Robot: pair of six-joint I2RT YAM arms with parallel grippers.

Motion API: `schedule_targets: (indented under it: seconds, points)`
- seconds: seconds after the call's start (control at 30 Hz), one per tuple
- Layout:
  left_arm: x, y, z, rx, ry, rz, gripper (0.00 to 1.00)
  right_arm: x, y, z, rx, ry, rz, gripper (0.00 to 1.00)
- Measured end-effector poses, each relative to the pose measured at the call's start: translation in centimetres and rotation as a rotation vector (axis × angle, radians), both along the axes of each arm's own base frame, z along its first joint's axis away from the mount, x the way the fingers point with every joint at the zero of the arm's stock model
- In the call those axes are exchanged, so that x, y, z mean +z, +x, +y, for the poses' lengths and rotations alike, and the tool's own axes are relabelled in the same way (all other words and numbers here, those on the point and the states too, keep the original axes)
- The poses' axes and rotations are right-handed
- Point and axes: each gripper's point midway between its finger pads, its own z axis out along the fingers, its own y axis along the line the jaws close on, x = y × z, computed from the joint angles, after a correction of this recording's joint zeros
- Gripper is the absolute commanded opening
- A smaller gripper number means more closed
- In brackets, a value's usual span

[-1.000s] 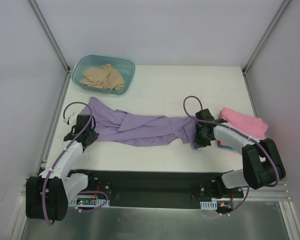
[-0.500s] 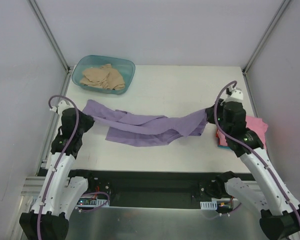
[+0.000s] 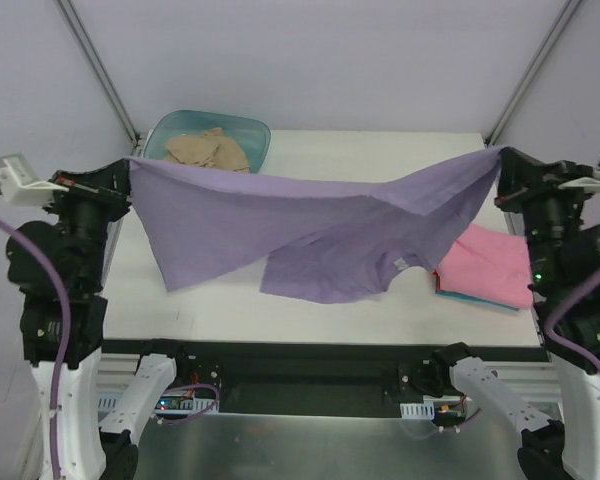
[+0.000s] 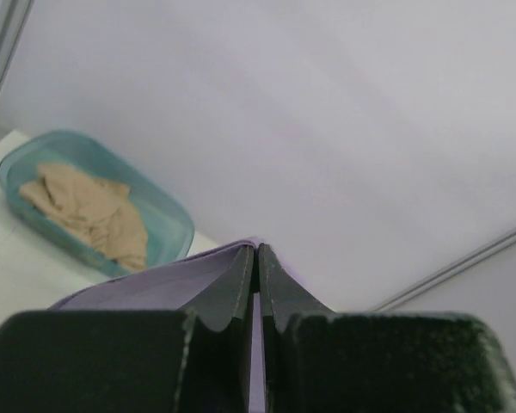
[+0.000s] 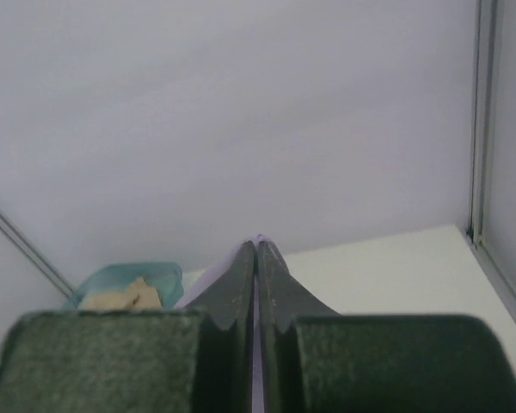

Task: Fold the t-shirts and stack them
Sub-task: Flatten out the tshirt

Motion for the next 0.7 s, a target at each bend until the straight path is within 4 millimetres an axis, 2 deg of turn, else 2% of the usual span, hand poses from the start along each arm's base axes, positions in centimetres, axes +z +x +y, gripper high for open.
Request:
schedule_targets:
  seconds: [0.1, 0.2, 0.23, 0.3, 0.4, 0.47, 0.57, 0.63, 0.7]
  points:
    - [4.6, -3.3, 0.2, 0.001, 0.018, -0.111, 0.0, 4.5, -3.0, -1.1, -0.001, 0.0, -0.101, 0.01]
    - [8.8, -7.0, 0.2, -0.003, 0.036, -0.219, 0.0, 9.6, -6.9, -2.0, 0.021, 0.003, -0.223, 0.01]
    - [9.7, -8.0, 0.2, -0.008, 0.04, -0.245, 0.0, 10.8, -7.9, -2.2, 0.028, 0.004, -0.256, 0.01]
    - [11.8, -10.4, 0.1, -0.018, 0.051, -0.311, 0.0, 13.6, -11.1, -2.8, 0.055, 0.006, -0.342, 0.01]
    - [14.2, -13.4, -0.2, -0.038, 0.067, -0.393, 0.0, 16.7, -15.5, -3.5, 0.091, 0.003, -0.462, 0.01]
    - [15.2, -14.9, -0.4, -0.048, 0.076, -0.433, 0.0, 17.9, -17.6, -3.7, 0.109, -0.001, -0.523, 0.01]
    - [16.0, -16.2, -0.4, -0.048, 0.089, -0.461, 0.0, 18.9, -19.3, -4.1, 0.111, -0.017, -0.575, 0.01]
    - [16.1, -16.3, -0.4, -0.047, 0.096, -0.462, 0.0, 18.9, -19.1, -4.1, 0.097, -0.039, -0.573, 0.01]
    - [16.0, -15.6, -0.4, -0.047, 0.1, -0.447, 0.0, 18.7, -17.9, -4.1, 0.074, -0.064, -0.551, 0.01]
